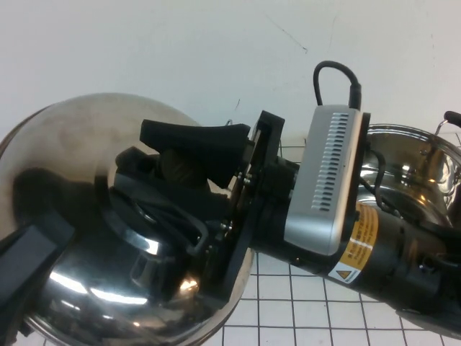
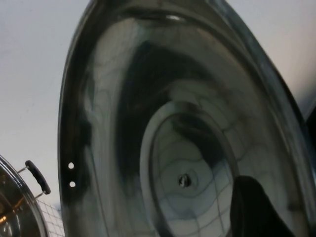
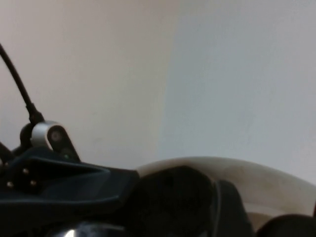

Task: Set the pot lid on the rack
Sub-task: Hand over the pot lid, then place the pot lid on the pot rack

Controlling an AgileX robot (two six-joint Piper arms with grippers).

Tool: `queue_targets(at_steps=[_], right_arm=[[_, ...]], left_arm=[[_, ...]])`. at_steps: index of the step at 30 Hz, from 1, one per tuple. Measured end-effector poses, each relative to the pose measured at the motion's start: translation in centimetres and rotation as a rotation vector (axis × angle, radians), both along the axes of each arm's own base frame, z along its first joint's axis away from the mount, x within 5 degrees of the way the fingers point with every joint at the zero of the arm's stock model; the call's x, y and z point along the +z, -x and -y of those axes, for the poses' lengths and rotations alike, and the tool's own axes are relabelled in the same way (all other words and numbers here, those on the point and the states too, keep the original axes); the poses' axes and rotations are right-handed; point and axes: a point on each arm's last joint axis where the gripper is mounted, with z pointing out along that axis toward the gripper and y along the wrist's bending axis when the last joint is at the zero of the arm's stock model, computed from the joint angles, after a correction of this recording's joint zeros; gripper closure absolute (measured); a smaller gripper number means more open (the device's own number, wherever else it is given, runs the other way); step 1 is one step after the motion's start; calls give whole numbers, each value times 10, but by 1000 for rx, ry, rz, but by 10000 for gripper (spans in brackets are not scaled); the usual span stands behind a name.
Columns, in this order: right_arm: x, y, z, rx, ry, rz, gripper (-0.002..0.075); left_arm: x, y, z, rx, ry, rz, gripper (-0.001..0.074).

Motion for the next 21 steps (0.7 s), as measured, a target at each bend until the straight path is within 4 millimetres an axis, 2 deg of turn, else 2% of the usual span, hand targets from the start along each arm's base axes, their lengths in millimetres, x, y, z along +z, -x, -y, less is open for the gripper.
queue_targets(at_steps=[5,6,8,11,13,17,19,21], right_arm=[[-1,-1,0,19,-10,-57,390],[-1,-1,0,20,-10,-59,373],[1,0,0,27,-29,-50,305],[3,1,1,15,-38,12,208],[6,-1,4,-8,-37,54,186],[22,-3,18,-52,-70,106,200],[35,0,28,-63,-94,141,239],[47,7,37,-48,-109,180,318]], left_arm=[[0,0,-1,-1,18,-12,602],[0,0,-1,0,17,-11,607],[-1,-2,-1,22,-4,-21,665],[-4,-6,-4,64,-1,-57,666],[-1,-10,-6,106,-10,-72,666],[24,-20,-4,128,-72,-22,666],[38,-29,0,120,-138,15,666],[54,-43,5,99,-224,53,667]])
